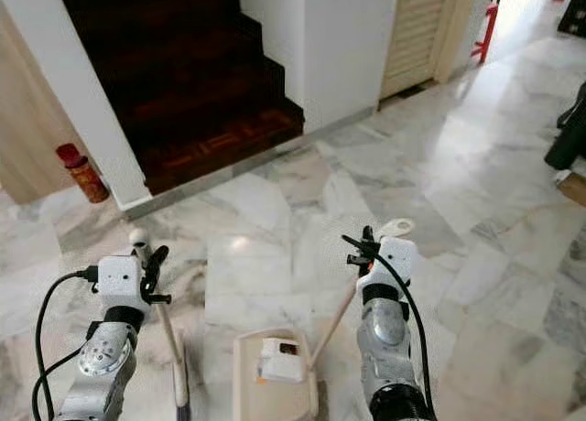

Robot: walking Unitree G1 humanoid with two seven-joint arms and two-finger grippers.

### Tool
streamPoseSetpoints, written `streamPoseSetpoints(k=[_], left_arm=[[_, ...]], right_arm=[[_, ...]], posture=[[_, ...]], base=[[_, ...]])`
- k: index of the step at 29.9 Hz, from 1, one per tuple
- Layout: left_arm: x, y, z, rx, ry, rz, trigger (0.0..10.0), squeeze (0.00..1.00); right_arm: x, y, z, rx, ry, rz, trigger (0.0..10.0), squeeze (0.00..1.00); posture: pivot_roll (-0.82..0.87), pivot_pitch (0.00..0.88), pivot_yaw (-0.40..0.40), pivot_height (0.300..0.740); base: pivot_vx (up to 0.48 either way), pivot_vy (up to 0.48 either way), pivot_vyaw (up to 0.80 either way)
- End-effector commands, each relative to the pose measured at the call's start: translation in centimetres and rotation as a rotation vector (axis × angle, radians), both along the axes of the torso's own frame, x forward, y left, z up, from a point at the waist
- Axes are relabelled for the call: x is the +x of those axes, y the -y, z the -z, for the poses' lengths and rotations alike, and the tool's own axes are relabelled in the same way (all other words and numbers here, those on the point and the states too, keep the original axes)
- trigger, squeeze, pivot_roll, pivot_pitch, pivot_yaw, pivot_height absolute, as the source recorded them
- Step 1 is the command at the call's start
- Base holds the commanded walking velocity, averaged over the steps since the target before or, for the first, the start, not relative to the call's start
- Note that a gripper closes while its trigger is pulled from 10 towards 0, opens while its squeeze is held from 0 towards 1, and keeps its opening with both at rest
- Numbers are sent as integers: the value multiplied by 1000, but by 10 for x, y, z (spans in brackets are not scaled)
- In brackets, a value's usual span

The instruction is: Sweep floor

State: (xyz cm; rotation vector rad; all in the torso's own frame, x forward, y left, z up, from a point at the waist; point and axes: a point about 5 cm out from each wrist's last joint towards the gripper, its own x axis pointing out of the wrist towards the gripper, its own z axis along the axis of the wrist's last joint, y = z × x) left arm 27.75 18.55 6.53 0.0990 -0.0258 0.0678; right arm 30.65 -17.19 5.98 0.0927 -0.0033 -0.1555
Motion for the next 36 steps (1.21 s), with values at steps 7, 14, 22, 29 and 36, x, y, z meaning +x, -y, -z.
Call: streamPoseSetpoints(k=[7,14,22,29,36], left_arm=[[2,-7,-9,11,36,-17,10000,0],[1,-7,-8,12,35,-18,10000,0],[1,-8,-9,14,35,-18,10000,0],[1,-8,-9,14,34,-17,10000,0],[1,-8,-9,15,34,-17,10000,0]], right_arm=[[8,-12,-14,1,52,-46,10000,0],[8,-13,-14,13,52,-54,10000,0],[8,-13,-13,19,50,-56,10000,0],[7,-13,-13,16,48,-58,10000,0],[7,-13,-14,18,49,-62,10000,0]], posture=[[101,0,16,740],[103,0,17,740],[104,2,19,740],[107,3,20,740],[107,5,20,740]], base=[[0,348,0],[0,349,0],[0,349,0],[0,348,0],[0,347,0]])
